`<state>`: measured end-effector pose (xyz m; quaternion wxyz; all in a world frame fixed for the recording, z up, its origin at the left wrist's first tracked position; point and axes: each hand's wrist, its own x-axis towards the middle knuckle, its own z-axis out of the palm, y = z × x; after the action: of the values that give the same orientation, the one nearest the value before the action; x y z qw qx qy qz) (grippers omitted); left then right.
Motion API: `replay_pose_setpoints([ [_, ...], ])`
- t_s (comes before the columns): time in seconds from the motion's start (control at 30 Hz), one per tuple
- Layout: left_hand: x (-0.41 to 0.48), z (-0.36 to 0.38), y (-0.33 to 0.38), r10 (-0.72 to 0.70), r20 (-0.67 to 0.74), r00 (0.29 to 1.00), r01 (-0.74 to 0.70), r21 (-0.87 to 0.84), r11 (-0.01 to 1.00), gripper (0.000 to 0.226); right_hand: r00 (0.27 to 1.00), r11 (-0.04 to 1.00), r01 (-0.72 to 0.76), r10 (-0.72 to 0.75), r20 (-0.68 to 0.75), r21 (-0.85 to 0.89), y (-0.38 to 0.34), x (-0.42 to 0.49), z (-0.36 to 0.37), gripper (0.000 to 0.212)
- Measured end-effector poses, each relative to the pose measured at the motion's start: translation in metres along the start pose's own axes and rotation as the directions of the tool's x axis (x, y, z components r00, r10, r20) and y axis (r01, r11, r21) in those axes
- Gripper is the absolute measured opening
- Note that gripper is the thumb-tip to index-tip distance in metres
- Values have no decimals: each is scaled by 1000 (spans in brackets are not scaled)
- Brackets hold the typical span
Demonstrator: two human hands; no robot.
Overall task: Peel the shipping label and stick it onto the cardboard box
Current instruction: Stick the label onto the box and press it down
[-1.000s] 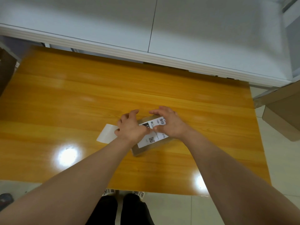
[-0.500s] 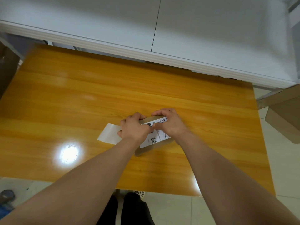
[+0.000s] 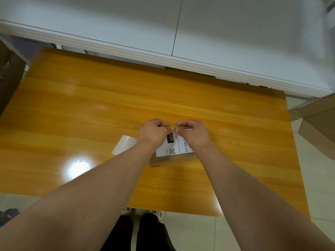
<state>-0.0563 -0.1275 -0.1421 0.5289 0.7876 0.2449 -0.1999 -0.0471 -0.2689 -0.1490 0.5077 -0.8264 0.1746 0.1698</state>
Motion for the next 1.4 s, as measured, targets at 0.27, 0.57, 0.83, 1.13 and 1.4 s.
replay_pose_setpoints([
  [0.27,1,-25,-19,61,78,995,-49,-140,989,96,989,843,147,-126,76,-518,-11,-8,-6,44],
  [0.57,-3,-15,-30,-16,138,990,36,-145,989,75,979,863,179,-106,176,-472,-10,-16,0,63],
  [0.83,1,-8,-23,-87,48,995,96,-254,962,50,993,946,114,-97,69,-304,-11,-20,7,49],
  [1.13,5,-1,-23,-93,-17,996,85,-264,961,32,994,942,26,-61,-94,-335,-16,-11,19,20],
  [1.4,6,-5,-21,-53,-7,999,49,-275,960,22,996,930,-14,-19,-86,-368,-19,-7,20,11],
])
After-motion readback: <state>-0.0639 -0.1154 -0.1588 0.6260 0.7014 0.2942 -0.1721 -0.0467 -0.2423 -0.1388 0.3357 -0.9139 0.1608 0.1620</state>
